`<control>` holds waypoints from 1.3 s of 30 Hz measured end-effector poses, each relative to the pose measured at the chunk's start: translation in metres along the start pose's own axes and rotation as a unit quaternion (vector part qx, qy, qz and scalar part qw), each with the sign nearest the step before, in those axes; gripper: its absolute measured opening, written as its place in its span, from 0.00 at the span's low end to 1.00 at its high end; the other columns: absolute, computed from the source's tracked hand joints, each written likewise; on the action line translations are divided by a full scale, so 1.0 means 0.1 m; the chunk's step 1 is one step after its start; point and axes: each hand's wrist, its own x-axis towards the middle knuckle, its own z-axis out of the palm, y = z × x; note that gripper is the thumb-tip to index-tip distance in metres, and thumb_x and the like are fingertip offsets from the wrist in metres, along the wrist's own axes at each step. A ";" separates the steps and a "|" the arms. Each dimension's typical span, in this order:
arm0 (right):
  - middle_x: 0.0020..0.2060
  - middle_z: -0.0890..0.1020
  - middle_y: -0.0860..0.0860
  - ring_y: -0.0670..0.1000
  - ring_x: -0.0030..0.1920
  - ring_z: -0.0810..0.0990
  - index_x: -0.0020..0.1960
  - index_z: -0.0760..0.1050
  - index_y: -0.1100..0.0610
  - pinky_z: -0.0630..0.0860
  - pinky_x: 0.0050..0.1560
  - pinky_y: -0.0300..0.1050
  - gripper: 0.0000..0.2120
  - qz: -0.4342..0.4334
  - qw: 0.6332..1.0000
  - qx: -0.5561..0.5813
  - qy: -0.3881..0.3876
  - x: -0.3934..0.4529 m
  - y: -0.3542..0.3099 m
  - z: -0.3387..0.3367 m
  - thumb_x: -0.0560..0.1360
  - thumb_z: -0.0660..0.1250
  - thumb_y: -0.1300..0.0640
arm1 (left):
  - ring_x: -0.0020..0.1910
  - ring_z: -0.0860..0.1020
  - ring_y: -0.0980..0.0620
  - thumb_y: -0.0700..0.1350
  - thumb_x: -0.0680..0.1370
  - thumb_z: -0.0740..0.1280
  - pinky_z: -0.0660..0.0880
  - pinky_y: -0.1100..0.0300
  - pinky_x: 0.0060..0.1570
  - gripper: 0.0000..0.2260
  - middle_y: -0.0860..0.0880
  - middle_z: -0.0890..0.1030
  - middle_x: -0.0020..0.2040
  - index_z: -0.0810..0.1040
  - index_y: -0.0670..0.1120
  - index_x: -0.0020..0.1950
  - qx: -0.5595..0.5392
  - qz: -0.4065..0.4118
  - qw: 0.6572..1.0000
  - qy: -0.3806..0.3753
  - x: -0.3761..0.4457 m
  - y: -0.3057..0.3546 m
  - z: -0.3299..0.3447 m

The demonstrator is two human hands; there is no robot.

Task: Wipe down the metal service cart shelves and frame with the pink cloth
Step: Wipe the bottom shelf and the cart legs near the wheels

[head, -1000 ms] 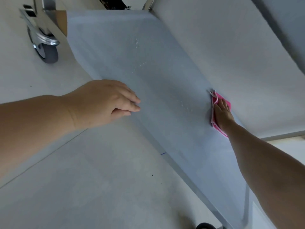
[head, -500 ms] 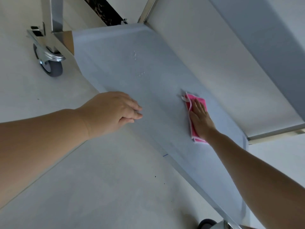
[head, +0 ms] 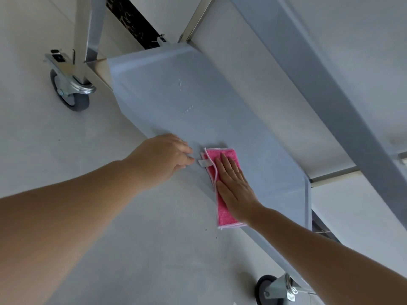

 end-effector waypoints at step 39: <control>0.76 0.54 0.50 0.49 0.75 0.51 0.76 0.53 0.52 0.50 0.75 0.47 0.23 0.186 0.980 0.012 0.069 2.00 1.57 -0.43 0.82 0.48 0.53 | 0.52 0.78 0.50 0.52 0.70 0.67 0.70 0.57 0.56 0.16 0.51 0.82 0.54 0.82 0.48 0.55 -0.018 0.007 0.993 0.117 -0.09 -0.92 -0.58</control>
